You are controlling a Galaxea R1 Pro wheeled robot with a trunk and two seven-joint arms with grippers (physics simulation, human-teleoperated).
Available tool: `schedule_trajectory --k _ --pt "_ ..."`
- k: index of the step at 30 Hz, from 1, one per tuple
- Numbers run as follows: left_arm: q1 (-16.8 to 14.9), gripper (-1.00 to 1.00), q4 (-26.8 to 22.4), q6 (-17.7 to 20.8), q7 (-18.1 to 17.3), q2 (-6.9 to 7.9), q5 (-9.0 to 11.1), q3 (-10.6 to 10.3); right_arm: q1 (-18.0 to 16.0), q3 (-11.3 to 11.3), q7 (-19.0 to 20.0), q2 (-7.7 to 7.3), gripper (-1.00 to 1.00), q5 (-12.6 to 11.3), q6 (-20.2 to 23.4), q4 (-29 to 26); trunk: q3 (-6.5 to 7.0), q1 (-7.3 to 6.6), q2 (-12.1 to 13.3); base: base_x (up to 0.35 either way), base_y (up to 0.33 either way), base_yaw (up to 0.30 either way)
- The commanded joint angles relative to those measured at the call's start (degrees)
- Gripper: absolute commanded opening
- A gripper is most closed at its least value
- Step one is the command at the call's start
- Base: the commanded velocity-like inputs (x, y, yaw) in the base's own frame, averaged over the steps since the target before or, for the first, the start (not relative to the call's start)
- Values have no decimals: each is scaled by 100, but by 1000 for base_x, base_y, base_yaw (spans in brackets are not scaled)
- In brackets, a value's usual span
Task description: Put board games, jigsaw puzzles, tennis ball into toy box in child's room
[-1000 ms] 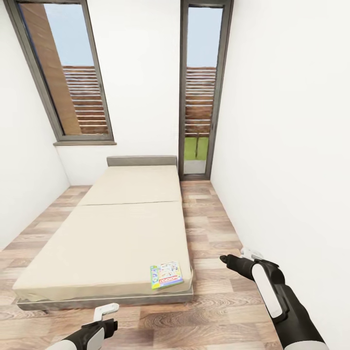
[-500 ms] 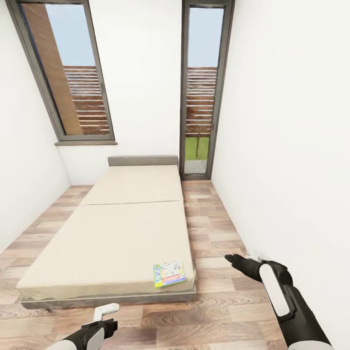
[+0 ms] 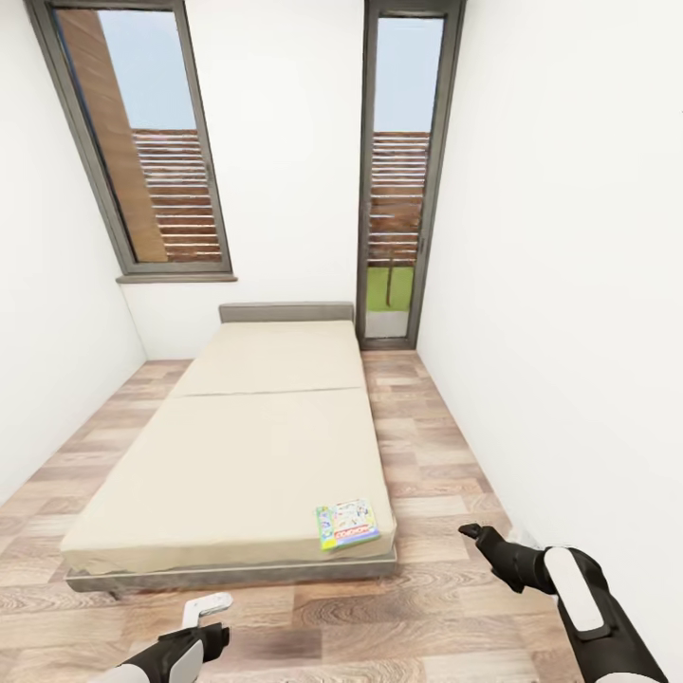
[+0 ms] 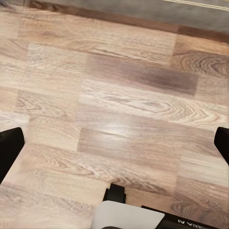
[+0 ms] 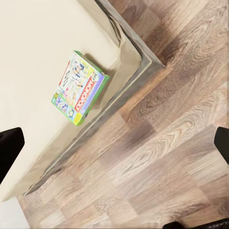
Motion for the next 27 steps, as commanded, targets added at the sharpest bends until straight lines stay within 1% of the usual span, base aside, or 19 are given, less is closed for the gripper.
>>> schedule_trajectory --k 1,7,14,18,21,23,25,26,27 --pt "-1 100 -11 29 9 0 31 13 6 -8 -51 -9 100 -70 20 7 -13 2 -14 -211 170 0" --pt "59 100 -12 24 14 3 31 13 69 -31 -39 -46 100 -67 1 63 -13 2 -14 -225 149 0" --pt "125 100 -12 21 10 16 24 13 72 -35 -37 -56 100 -53 2 76 -13 2 -14 -237 154 0" --pt "133 100 -12 21 8 34 23 8 73 -36 -32 -55 100 -70 4 90 -13 2 -14 -145 66 0" --pt "136 100 -12 25 -43 56 37 6 75 -45 -31 -57 100 -91 10 222 -13 2 -14 -88 19 0" --pt "137 100 -15 30 -191 72 42 11 76 -92 -5 -57 100 -106 13 420 -13 2 -14 -39 8 0" --pt "135 100 -23 74 -447 87 47 29 75 -191 111 -57 100 -132 16 645 -13 2 -14 -20 4 0" --pt "131 100 -40 179 -660 116 52 42 74 -264 260 -57 100 -140 17 770 -13 2 -14 -11 2 0" --pt "124 100 -52 267 -772 150 57 47 74 -294 350 -57 100 -140 16 822 -13 2 -14 -9 2 0"
